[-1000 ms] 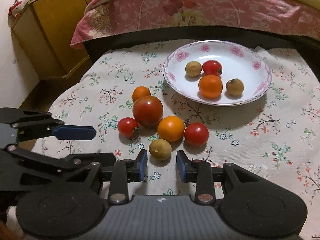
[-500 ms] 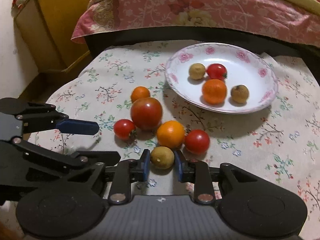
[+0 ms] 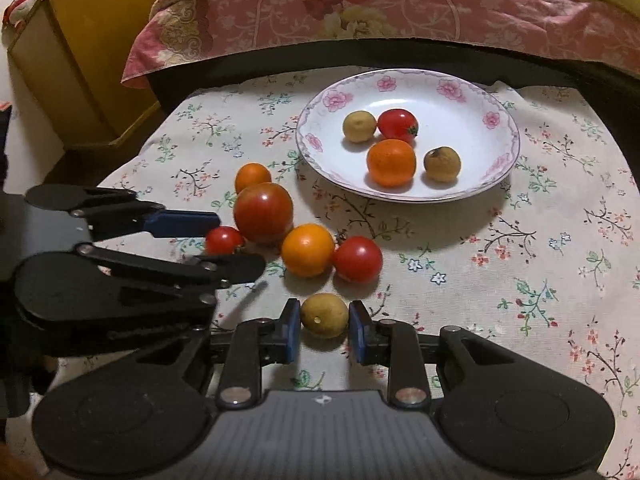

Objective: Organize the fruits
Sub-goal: 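Grasp a red cherry tomato with the left tool while the right tool approaches a yellow-brown fruit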

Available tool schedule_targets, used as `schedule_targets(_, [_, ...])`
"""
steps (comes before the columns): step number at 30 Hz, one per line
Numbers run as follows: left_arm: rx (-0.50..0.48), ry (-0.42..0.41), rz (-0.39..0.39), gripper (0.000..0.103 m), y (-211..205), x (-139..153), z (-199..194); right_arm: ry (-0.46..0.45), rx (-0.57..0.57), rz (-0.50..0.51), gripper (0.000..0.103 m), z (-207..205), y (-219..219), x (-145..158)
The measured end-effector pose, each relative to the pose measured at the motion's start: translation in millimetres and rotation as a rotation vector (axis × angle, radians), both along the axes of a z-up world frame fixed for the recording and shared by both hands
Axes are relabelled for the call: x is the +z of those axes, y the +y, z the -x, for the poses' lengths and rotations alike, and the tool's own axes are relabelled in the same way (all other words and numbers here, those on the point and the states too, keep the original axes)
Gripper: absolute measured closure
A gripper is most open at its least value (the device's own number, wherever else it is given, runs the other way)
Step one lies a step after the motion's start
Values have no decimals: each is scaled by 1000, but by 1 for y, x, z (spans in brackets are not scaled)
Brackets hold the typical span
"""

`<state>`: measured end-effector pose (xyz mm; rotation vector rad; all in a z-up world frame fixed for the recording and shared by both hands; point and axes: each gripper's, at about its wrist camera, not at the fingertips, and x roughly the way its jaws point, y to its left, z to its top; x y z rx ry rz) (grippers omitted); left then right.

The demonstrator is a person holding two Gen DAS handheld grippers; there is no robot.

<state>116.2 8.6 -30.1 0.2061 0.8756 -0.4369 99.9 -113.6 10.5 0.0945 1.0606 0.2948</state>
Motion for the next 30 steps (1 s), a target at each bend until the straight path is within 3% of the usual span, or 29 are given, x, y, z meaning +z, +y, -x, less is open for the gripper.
schedule_targets(1, [4, 8, 2, 62, 1, -1, -1, 1, 4, 1, 76, 0, 1, 0])
schedule_targets(5, [6, 2, 9, 63, 2, 0, 3, 10, 19, 7, 76, 1, 5, -1])
schedule_targets(17, [-48, 38, 8, 63, 10, 3, 36, -4, 44, 28, 76, 7, 6, 4])
schedule_targets(26, [-75, 31, -12, 54, 8, -1, 36, 1, 76, 50, 75, 7, 10, -2])
schedule_targets(28, [-79, 27, -18, 50, 8, -1, 37, 3, 78, 51, 72, 7, 8, -2])
schedule_targets(30, [-81, 30, -18, 48, 8, 0, 38, 6, 83, 69, 62, 7, 8, -2])
